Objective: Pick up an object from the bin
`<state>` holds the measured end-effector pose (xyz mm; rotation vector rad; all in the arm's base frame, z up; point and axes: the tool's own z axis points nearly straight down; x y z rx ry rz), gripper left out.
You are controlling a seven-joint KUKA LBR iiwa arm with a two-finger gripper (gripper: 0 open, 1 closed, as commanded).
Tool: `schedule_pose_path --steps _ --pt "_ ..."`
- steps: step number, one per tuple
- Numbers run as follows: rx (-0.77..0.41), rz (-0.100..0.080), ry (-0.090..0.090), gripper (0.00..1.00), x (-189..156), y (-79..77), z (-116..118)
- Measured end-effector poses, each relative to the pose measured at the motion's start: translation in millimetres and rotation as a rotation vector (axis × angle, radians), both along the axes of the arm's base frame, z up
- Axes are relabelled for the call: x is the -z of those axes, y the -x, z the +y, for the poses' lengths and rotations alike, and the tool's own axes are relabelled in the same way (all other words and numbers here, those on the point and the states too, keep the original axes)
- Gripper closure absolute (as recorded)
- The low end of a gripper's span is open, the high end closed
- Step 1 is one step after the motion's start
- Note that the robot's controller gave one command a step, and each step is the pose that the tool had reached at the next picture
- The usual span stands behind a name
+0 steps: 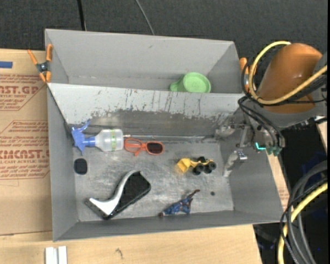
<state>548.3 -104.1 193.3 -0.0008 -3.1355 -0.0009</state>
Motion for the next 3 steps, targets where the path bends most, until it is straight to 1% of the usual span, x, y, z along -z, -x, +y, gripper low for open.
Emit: schedule_pose_path --steps 1,2,3 --pt "-0.001 -0.008 0.001 0.00 -4.6 -1.8 0.5" --pt "-0.025 -0.014 0.002 0.00 60.1 -17.6 9.1" --pt "-0.057 -0.002 -0.001 0.00 95.5 -19.9 17.3"
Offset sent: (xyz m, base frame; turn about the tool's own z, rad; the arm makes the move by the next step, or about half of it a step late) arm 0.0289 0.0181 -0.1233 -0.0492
